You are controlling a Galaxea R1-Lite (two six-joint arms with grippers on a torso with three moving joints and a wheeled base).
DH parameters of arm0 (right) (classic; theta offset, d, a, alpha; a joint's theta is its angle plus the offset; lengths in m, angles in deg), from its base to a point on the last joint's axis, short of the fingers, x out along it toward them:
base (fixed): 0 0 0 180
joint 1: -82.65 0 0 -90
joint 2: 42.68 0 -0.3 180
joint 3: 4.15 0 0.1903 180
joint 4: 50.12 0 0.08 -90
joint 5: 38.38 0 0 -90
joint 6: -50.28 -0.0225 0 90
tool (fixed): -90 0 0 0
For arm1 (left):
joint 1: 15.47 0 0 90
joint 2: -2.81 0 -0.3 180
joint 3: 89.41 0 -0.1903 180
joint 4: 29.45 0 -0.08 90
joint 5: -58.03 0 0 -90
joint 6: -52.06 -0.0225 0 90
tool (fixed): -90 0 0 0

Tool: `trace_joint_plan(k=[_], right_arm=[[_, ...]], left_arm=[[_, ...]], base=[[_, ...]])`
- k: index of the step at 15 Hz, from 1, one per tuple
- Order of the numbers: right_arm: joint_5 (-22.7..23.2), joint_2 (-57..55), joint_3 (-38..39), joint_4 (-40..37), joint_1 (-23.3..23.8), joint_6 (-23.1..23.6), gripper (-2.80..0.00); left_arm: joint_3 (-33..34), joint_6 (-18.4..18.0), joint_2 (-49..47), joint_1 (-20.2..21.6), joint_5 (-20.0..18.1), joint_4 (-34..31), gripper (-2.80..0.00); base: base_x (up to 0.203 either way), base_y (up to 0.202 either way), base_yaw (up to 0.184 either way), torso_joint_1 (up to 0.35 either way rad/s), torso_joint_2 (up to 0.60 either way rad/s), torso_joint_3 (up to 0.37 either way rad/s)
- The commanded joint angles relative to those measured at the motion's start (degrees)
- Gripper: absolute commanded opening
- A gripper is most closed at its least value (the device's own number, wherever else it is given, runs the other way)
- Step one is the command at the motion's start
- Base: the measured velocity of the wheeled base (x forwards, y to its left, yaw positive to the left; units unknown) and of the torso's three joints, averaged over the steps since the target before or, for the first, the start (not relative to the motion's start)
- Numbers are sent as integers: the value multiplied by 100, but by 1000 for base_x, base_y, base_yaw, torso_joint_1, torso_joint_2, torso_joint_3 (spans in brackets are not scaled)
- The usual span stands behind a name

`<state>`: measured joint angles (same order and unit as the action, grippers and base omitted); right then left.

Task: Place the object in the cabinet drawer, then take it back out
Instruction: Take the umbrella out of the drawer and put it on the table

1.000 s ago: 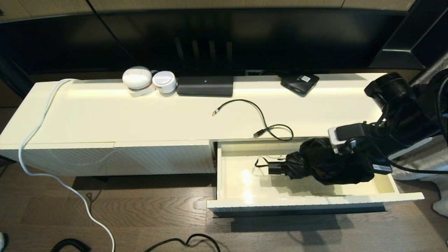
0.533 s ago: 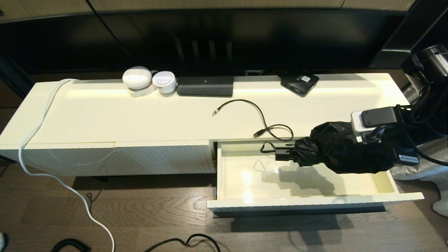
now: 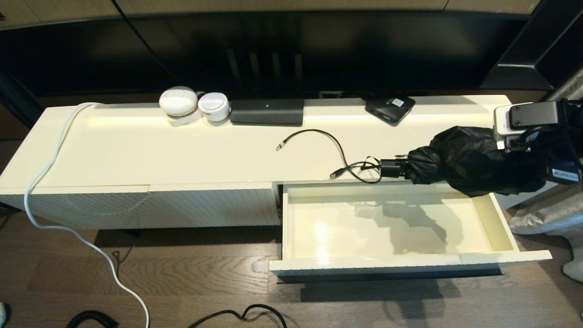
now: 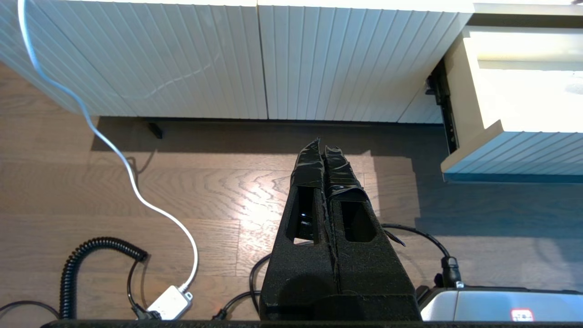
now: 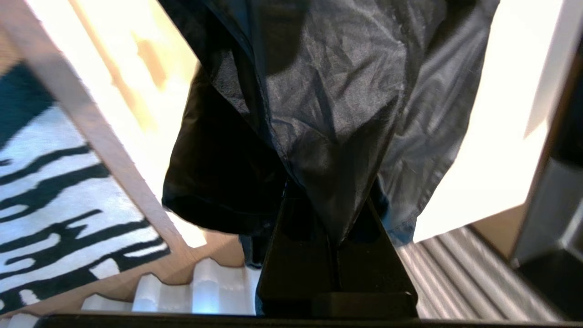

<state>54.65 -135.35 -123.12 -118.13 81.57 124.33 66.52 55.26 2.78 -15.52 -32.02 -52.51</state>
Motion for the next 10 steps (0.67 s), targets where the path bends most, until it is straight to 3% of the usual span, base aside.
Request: trace_joint_plan(k=[1,10], right_arm=[[-3,-258,-214,31,126,27,-280],[22,-1646,-1422,625,527,-22,-280]], left_arm=[[0,6,-6,-4,5,4,-280],[0,6,-6,5,5,4,-280]], base=[[0,0,0,0,0,0],[0,0,0,0,0,0]])
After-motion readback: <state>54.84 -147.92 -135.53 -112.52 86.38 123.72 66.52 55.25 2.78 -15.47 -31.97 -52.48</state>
